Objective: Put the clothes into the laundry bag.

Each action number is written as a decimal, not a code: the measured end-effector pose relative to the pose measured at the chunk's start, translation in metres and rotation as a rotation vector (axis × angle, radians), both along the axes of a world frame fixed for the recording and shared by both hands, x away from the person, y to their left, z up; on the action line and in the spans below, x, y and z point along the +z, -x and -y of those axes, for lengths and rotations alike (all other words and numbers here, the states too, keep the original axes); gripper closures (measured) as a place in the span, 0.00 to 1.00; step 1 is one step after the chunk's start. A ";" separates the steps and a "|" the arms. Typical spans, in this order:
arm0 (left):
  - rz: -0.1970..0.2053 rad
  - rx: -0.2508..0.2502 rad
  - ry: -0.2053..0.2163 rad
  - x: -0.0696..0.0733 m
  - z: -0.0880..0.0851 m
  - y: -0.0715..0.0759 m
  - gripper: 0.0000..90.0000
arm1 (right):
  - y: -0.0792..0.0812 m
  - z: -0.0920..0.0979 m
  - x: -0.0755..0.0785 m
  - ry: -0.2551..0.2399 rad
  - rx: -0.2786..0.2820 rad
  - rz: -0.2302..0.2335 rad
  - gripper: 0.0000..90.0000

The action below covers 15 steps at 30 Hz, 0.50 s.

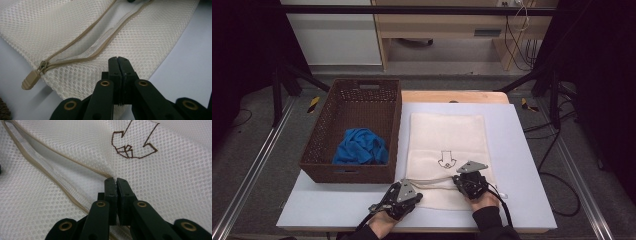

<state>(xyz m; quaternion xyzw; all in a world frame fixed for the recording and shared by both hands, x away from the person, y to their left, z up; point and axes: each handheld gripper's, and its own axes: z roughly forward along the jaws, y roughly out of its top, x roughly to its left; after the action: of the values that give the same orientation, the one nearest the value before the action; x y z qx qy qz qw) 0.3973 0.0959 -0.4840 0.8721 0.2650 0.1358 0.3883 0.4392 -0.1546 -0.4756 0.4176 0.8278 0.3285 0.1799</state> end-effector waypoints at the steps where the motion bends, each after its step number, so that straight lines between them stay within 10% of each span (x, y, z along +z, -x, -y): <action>1: 0.003 -0.001 -0.002 0.000 0.000 0.000 0.98 | 0.000 0.000 0.001 -0.004 -0.001 -0.001 0.98; 15: 0.010 0.003 0.000 0.000 0.001 0.001 0.98 | 0.001 0.008 0.022 -0.078 0.005 0.109 0.98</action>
<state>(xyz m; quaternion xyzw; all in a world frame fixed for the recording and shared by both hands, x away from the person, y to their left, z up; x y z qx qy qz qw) 0.3968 0.0953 -0.4843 0.8710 0.2641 0.1407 0.3896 0.4384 -0.1630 -0.4540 0.4035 0.8044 0.3834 0.2076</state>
